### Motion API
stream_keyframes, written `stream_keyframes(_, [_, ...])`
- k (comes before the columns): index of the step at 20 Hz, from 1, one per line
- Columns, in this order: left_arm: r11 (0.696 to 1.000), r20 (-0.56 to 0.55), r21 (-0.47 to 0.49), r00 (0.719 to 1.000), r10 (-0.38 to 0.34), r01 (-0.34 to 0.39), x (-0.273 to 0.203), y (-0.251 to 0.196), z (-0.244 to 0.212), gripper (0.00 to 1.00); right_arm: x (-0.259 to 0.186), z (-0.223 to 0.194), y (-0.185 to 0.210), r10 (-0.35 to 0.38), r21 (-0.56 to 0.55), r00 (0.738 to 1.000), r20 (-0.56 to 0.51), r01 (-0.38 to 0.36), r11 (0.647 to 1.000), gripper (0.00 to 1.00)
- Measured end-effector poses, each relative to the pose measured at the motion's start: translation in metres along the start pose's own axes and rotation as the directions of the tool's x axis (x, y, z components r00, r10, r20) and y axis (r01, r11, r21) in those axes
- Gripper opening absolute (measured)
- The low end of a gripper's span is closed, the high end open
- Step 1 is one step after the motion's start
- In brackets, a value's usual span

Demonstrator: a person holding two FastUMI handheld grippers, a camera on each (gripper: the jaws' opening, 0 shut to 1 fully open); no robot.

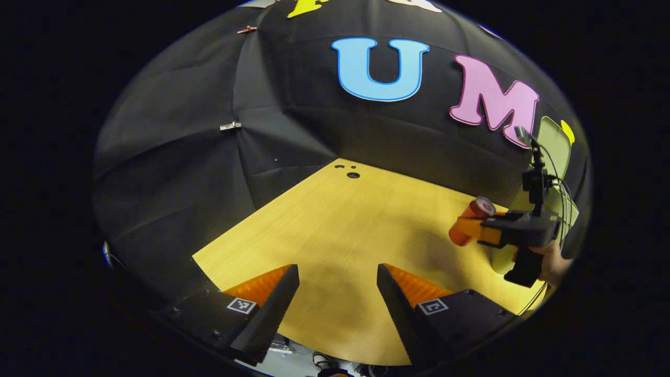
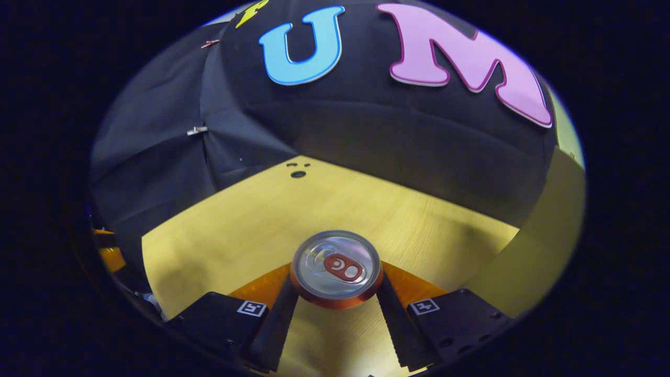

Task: Press the lid of the desktop garbage bin to open it, pick up the crumpled paper on the desktop and throw it into the bin, then pick up the pop can on the desktop and drop it into the bin, and finally close the garbage bin lid.

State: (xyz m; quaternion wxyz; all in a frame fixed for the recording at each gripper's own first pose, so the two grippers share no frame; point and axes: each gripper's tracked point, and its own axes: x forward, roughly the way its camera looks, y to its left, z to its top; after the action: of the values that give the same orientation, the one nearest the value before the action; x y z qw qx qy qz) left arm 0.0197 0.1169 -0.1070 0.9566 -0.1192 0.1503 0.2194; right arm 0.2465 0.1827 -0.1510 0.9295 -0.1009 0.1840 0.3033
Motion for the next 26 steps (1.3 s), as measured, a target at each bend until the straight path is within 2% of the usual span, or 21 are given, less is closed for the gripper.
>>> stream_keyframes(3, [0.999,0.005,-0.01,1.0,-0.031,0.031,-0.005,-0.014,-0.002,0.96,-0.03,0.036,0.006,0.035,0.007,0.996,0.083,-0.036,0.999,0.83])
stream_keyframes(6, [0.998,0.019,-0.032,0.998,-0.057,0.058,-0.008,-0.03,0.004,0.96,-0.059,0.072,0.0,0.041,-0.025,0.986,0.16,-0.038,0.999,0.83])
stream_keyframes(9, [0.996,0.031,-0.031,0.996,-0.079,0.08,-0.011,-0.044,0.005,0.99,-0.085,0.1,-0.008,0.037,0.001,0.976,0.213,-0.039,0.999,0.83])
stream_keyframes(10, [0.996,0.036,-0.029,0.996,-0.083,0.085,-0.011,-0.047,0.007,0.96,-0.093,0.111,-0.014,0.028,0.011,0.97,0.243,-0.032,0.999,0.83])
stream_keyframes(13, [0.994,0.046,-0.048,0.995,-0.092,0.094,-0.013,-0.051,0.008,0.94,-0.114,0.129,-0.033,-0.011,0.019,0.957,0.289,0.006,1.0,0.83])
stream_keyframes(15, [0.992,0.045,-0.07,0.994,-0.099,0.102,-0.013,-0.052,0.006,0.96,-0.128,0.14,-0.047,-0.031,0.045,0.947,0.321,0.018,0.999,0.83])
stream_keyframes(18, [0.99,0.04,-0.088,0.994,-0.103,0.106,-0.01,-0.051,0.004,0.96,-0.147,0.148,-0.081,-0.096,0.072,0.932,0.348,0.076,0.995,0.83])
stream_keyframes(20, [0.991,0.039,-0.082,0.994,-0.105,0.108,-0.01,-0.051,0.004,0.96,-0.159,0.151,-0.098,-0.135,0.086,0.922,0.362,0.112,0.99,0.83])
stream_keyframes(21, [0.991,0.038,-0.073,0.993,-0.108,0.111,-0.009,-0.051,0.003,0.96,-0.165,0.152,-0.107,-0.155,0.094,0.917,0.369,0.129,0.987,0.78])
stream_keyframes(22, [0.992,0.037,-0.063,0.993,-0.111,0.114,-0.009,-0.051,0.004,0.96,-0.171,0.153,-0.116,-0.175,0.103,0.91,0.375,0.147,0.984,0.78])
stream_keyframes(23, [0.992,0.034,-0.052,0.993,-0.116,0.117,-0.01,-0.052,0.002,0.96,-0.175,0.152,-0.124,-0.194,0.115,0.905,0.378,0.162,0.98,0.83])
stream_keyframes(26, [0.992,0.032,-0.024,0.991,-0.127,0.127,-0.01,-0.054,0.004,0.96,-0.188,0.149,-0.149,-0.254,0.16,0.89,0.378,0.208,0.965,0.83])
